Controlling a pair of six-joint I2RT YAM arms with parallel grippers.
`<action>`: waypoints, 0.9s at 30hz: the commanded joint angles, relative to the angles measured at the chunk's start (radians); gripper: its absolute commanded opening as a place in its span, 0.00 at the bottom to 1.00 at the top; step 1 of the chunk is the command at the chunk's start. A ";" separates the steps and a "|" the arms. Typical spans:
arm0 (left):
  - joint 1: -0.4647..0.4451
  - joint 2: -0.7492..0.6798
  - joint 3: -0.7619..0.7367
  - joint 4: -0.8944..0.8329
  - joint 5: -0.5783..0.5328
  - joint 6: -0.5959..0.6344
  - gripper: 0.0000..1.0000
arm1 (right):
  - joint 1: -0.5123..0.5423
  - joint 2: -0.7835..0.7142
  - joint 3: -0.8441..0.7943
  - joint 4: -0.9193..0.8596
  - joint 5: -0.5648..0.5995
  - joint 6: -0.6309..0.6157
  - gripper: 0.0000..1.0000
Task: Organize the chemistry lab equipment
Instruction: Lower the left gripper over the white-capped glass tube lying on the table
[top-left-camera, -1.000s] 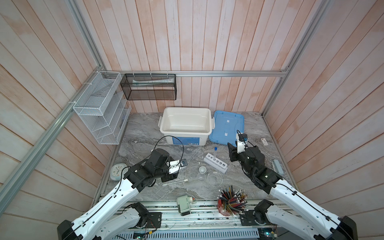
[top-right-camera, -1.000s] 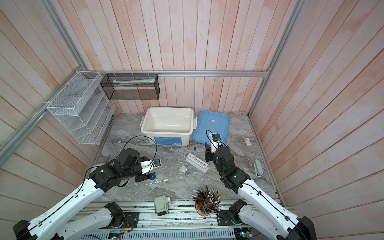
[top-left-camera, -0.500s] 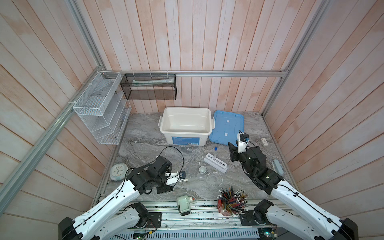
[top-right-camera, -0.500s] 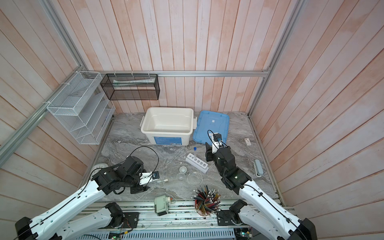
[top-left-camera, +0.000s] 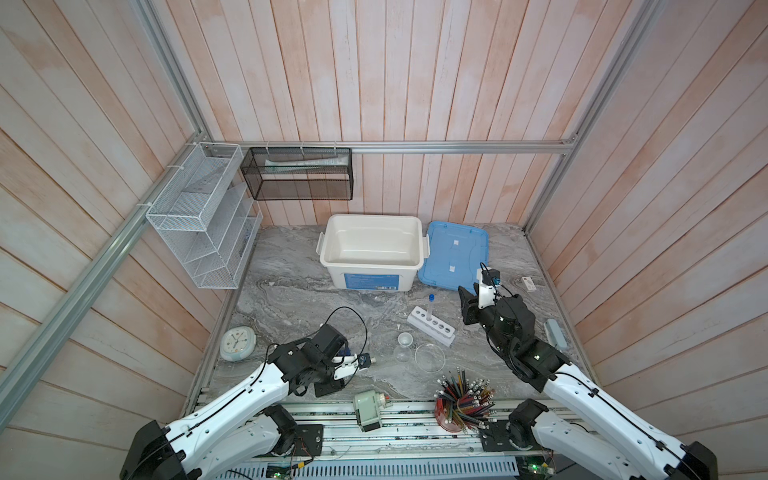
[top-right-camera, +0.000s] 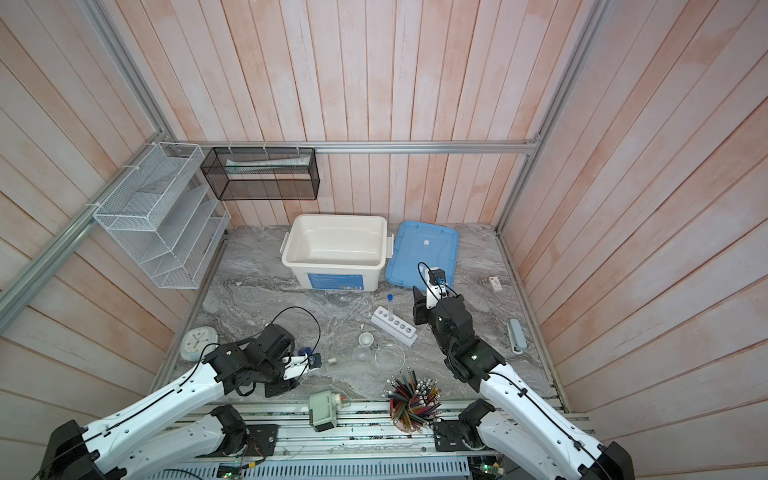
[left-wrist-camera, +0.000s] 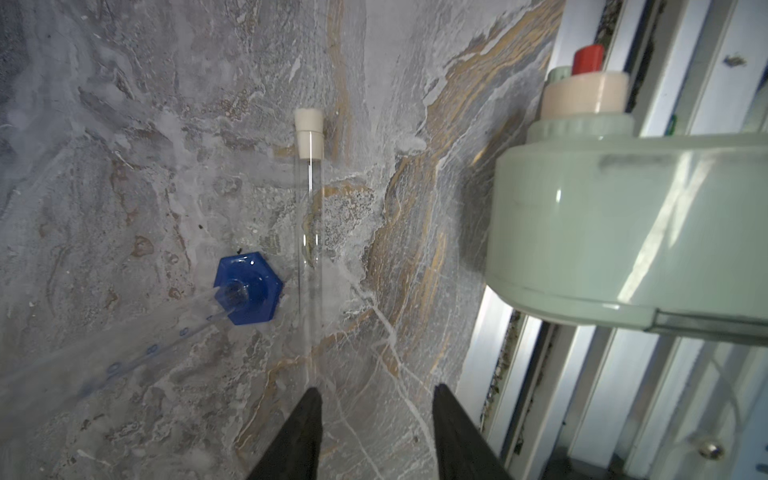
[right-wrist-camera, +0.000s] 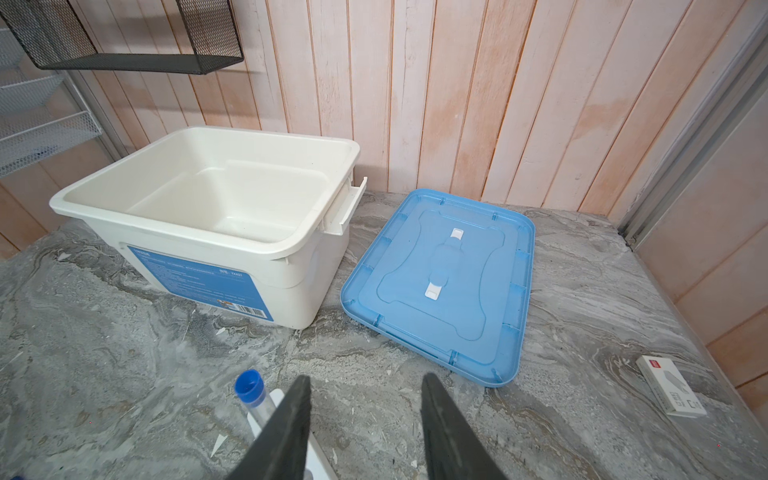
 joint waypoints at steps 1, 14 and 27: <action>0.001 0.016 -0.038 0.081 -0.008 -0.038 0.45 | -0.006 -0.030 -0.022 0.018 -0.018 0.007 0.44; 0.072 0.049 -0.081 0.223 -0.014 -0.029 0.40 | -0.031 -0.056 -0.074 0.033 -0.034 0.025 0.43; 0.071 0.106 -0.086 0.249 -0.019 -0.034 0.40 | -0.054 -0.053 -0.087 0.064 -0.068 0.027 0.43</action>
